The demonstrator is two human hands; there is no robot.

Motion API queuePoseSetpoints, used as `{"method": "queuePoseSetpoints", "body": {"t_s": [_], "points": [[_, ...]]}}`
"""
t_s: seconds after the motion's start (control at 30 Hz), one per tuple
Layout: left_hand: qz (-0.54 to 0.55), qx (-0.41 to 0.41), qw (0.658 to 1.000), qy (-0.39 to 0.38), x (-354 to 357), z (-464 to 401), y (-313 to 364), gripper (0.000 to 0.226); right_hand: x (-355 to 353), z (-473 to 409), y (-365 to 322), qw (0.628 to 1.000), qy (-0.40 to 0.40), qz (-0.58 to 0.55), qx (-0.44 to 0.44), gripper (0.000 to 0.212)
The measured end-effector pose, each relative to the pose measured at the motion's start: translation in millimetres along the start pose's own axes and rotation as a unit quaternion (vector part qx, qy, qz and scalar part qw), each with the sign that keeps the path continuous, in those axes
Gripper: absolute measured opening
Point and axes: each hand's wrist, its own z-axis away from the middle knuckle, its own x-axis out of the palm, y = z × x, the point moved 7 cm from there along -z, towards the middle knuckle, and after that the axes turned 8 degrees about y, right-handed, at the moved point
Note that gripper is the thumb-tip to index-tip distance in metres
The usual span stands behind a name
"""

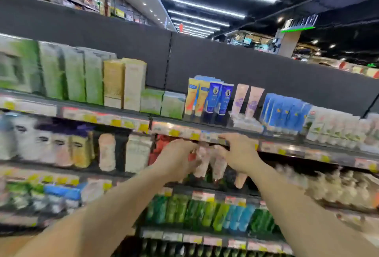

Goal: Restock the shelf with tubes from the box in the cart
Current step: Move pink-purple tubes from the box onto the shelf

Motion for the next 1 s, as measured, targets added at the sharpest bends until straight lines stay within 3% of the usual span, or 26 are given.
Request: {"method": "queuePoseSetpoints", "body": {"t_s": [0.1,0.2,0.4,0.6,0.87,1.0], "points": [[-0.023,-0.080,0.996,-0.014,-32,68,-46,0.045,45,36,-68,0.996,-0.068,-0.027,-0.048,0.067],[-0.041,-0.147,0.988,-0.011,-68,119,-95,0.048,77,60,-132,0.991,-0.087,-0.071,-0.079,0.050],[-0.047,-0.246,0.968,-0.012,-128,210,-189,0.055,149,88,-242,0.972,-0.176,-0.096,-0.120,0.049],[-0.093,-0.338,0.936,-0.034,-174,301,-329,0.056,253,105,-366,0.953,-0.246,-0.109,-0.139,0.049],[-0.049,-0.431,0.895,-0.105,-199,386,-517,0.068,426,137,-484,0.904,-0.411,-0.101,-0.057,0.044],[-0.022,-0.414,0.902,-0.118,-174,391,-570,0.048,487,155,-482,0.887,-0.449,-0.102,0.042,0.033]]}}
